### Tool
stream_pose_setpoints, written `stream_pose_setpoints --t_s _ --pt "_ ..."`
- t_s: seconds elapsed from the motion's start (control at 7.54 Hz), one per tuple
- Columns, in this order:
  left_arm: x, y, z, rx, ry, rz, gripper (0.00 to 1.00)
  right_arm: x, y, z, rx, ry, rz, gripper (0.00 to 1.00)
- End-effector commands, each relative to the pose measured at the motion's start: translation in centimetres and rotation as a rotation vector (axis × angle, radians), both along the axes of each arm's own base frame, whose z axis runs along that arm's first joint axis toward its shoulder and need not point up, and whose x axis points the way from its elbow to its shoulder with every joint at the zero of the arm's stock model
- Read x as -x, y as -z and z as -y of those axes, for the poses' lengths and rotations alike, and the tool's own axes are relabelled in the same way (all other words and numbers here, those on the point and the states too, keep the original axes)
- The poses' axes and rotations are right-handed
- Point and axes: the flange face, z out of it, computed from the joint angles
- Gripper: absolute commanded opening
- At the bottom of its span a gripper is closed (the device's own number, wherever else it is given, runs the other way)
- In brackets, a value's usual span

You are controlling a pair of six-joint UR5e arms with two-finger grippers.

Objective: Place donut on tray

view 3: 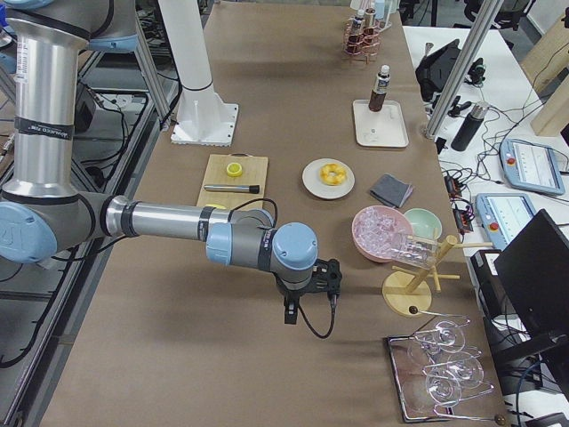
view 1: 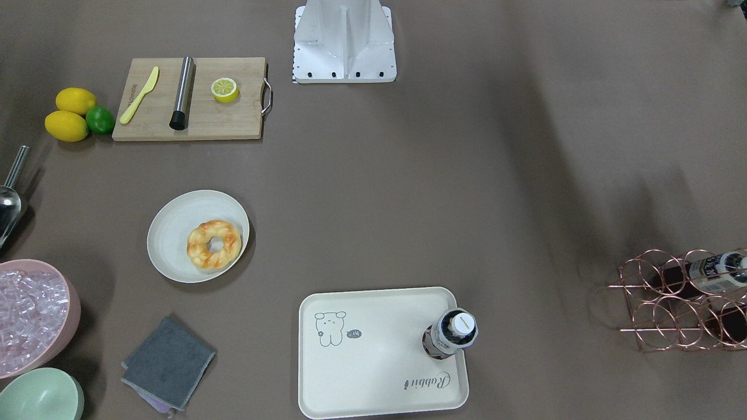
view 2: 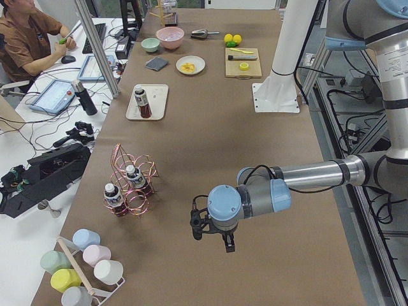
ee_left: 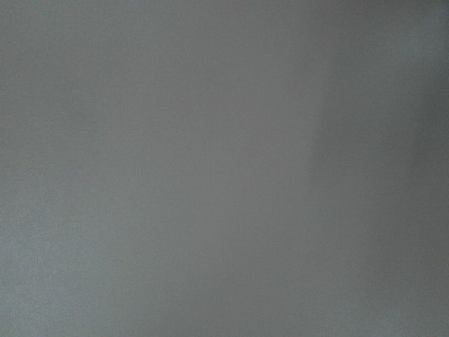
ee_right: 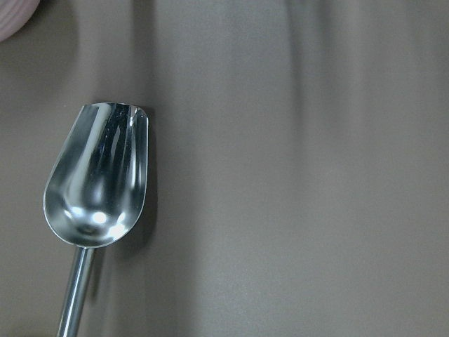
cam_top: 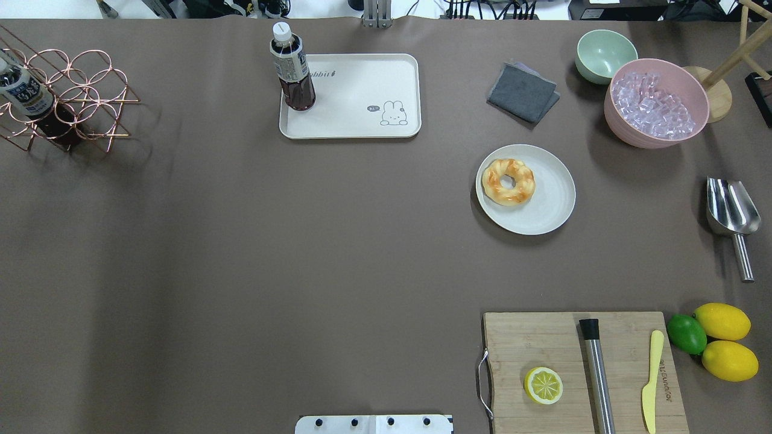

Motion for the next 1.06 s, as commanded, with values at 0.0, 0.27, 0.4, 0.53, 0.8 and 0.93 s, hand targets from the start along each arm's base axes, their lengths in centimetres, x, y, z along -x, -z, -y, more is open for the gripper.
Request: stream_pose_setpoints --t_s 0.0,0.27,0.4,0.53,0.8,0.93 --pt "-0.1 -0.2 -0.6 0.008 -0.001 -0.001 0.98 0.0 -0.2 -0.8 -0.011 -0.002 -0.001 1.0" --pt "-0.1 -0.4 -1.0 0.012 -0.001 -0.003 0.98 0.0 -0.7 -0.9 0.007 -0.012 0.002 1.0" --pt "-0.1 -0.3 -0.9 0.011 -0.001 -0.002 0.98 -0.1 -0.7 -0.9 0.012 -0.019 0.005 1.0" --pt "-0.2 -0.3 -0.9 0.011 -0.004 -0.002 0.98 -0.1 -0.2 -0.8 0.003 -0.021 0.012 1.0" --pt "-0.2 -0.3 -0.8 0.009 -0.004 -0.002 0.98 0.3 1.1 0.1 -0.026 -0.011 0.016 1.0" --pt "-0.2 -0.3 -0.9 0.011 -0.004 -0.002 0.98 1.7 2.3 1.4 -0.049 0.02 0.021 1.0"
